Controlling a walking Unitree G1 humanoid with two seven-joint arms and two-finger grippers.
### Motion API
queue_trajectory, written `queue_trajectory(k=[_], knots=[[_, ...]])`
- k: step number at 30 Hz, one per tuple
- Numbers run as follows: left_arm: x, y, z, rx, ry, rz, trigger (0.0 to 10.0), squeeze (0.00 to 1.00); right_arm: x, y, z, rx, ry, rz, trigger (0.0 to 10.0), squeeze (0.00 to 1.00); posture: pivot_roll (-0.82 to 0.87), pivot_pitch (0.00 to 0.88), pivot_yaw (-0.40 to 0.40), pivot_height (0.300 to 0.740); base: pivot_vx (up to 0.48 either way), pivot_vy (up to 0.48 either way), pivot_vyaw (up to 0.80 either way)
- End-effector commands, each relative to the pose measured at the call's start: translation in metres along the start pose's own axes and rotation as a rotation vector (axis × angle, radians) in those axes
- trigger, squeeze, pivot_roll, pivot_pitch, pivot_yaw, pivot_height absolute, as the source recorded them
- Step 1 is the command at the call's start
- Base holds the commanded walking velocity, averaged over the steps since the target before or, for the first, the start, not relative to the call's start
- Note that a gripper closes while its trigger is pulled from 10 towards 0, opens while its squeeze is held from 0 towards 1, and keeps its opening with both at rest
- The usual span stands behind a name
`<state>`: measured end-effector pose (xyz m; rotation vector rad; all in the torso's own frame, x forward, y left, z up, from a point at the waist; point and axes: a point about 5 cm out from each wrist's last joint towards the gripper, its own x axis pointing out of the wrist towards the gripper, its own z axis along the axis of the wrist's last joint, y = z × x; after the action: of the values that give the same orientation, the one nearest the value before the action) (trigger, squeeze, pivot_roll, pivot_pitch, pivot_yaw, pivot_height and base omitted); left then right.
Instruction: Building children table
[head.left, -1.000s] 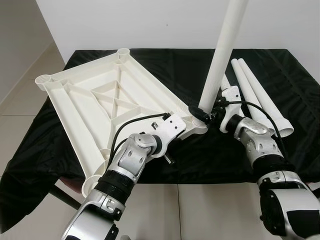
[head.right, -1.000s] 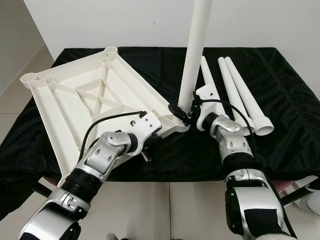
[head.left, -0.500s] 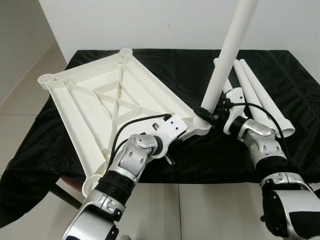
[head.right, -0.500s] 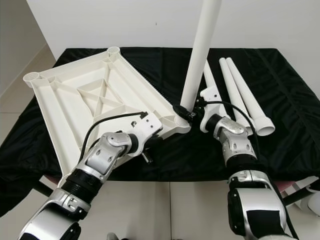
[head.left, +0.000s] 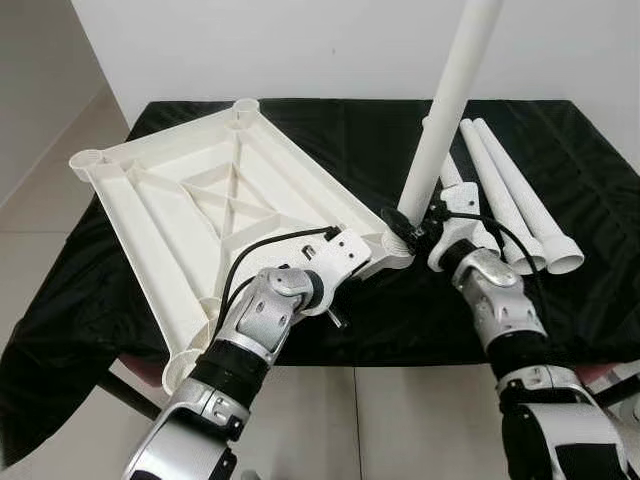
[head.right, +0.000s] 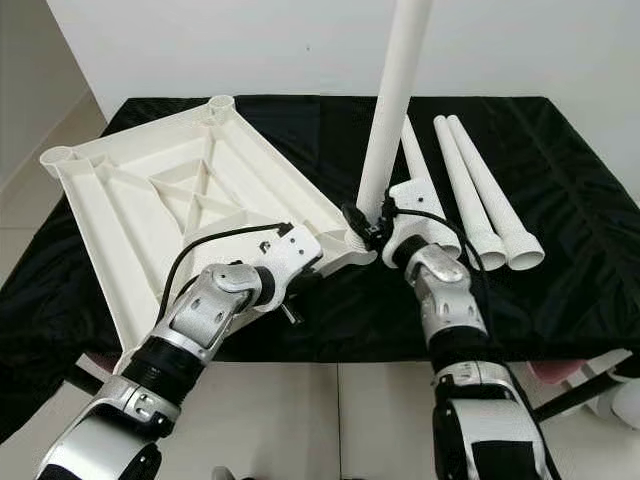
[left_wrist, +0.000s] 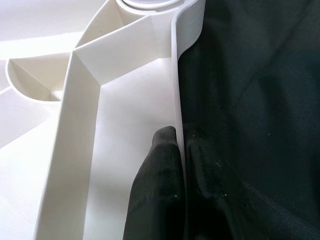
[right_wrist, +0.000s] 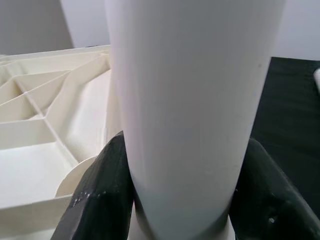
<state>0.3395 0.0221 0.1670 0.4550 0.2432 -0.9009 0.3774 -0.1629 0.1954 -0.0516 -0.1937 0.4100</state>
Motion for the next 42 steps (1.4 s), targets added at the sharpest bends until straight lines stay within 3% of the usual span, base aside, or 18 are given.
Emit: queue_trajectory(k=[1, 13, 20, 21, 28, 29, 31, 32, 36, 37, 40, 41, 42], knots=[[0.000, 0.006, -0.005, -0.013, 0.004, 0.104, 10.0, 0.00, -0.005, -0.009, -0.005, 0.027, 0.019, -0.135, 0.0, 0.00, -0.12, 0.093, 0.049, 0.740, 0.000, 0.000, 0.00], [0.000, 0.006, -0.007, -0.014, 0.005, 0.104, 10.0, 0.00, -0.008, 0.011, -0.014, 0.064, 0.039, -0.402, 0.0, 0.00, -0.13, 0.087, 0.062, 0.740, 0.000, 0.000, 0.00], [0.000, 0.006, -0.007, -0.013, 0.005, 0.101, 10.0, 0.00, -0.010, 0.012, -0.014, 0.046, 0.041, -0.478, 0.0, 0.00, -0.13, 0.087, 0.062, 0.740, 0.000, 0.000, 0.00], [0.000, 0.005, -0.007, -0.012, 0.004, 0.097, 10.0, 0.00, -0.014, 0.012, -0.013, 0.046, 0.022, -0.546, 0.0, 0.00, -0.13, 0.084, 0.064, 0.740, 0.000, 0.000, 0.00], [0.000, 0.002, -0.008, -0.008, 0.006, 0.086, 10.0, 0.00, -0.017, 0.012, -0.012, 0.049, 0.023, -0.588, 0.0, 0.00, -0.13, 0.081, 0.062, 0.740, 0.000, 0.000, 0.00], [0.000, 0.002, -0.009, -0.007, 0.007, 0.084, 10.0, 0.00, -0.017, 0.012, -0.012, 0.049, 0.028, -0.589, 6.6, 0.00, -0.13, 0.081, 0.060, 0.740, 0.000, 0.000, 0.00], [0.000, 0.002, -0.009, -0.006, 0.007, 0.084, 10.0, 0.00, -0.017, 0.012, -0.011, 0.046, 0.032, -0.594, 6.6, 0.00, -0.13, 0.081, 0.060, 0.740, 0.000, 0.000, 0.00], [0.001, 0.001, -0.009, -0.005, 0.006, 0.082, 10.0, 0.00, -0.017, 0.011, -0.012, 0.049, 0.040, -0.598, 10.0, 0.00, -0.13, 0.079, 0.058, 0.740, 0.000, 0.000, 0.00], [0.001, 0.001, -0.009, -0.003, 0.005, 0.080, 10.0, 0.00, -0.018, 0.008, -0.012, 0.049, 0.045, -0.607, 10.0, 0.00, -0.13, 0.076, 0.057, 0.740, 0.000, 0.000, 0.00], [0.001, 0.000, -0.009, -0.003, 0.005, 0.079, 10.0, 0.00, -0.019, 0.006, -0.012, 0.050, 0.047, -0.608, 10.0, 0.18, -0.13, 0.076, 0.057, 0.740, 0.000, 0.000, 0.00], [0.001, 0.000, -0.009, -0.002, 0.005, 0.079, 10.0, 0.00, -0.020, 0.005, -0.012, 0.049, 0.047, -0.610, 10.0, 0.18, -0.13, 0.076, 0.057, 0.740, 0.000, 0.000, 0.00], [0.001, 0.000, -0.009, -0.002, 0.004, 0.080, 10.0, 0.00, -0.020, 0.005, -0.011, 0.053, 0.038, -0.605, 10.0, 1.00, -0.13, 0.071, 0.052, 0.740, 0.000, 0.000, 0.00], [0.001, -0.001, -0.009, -0.003, 0.004, 0.080, 10.0, 0.00, -0.021, 0.004, -0.011, 0.053, 0.035, -0.604, 10.0, 1.00, -0.13, 0.071, 0.052, 0.740, 0.000, 0.000, 0.00]])
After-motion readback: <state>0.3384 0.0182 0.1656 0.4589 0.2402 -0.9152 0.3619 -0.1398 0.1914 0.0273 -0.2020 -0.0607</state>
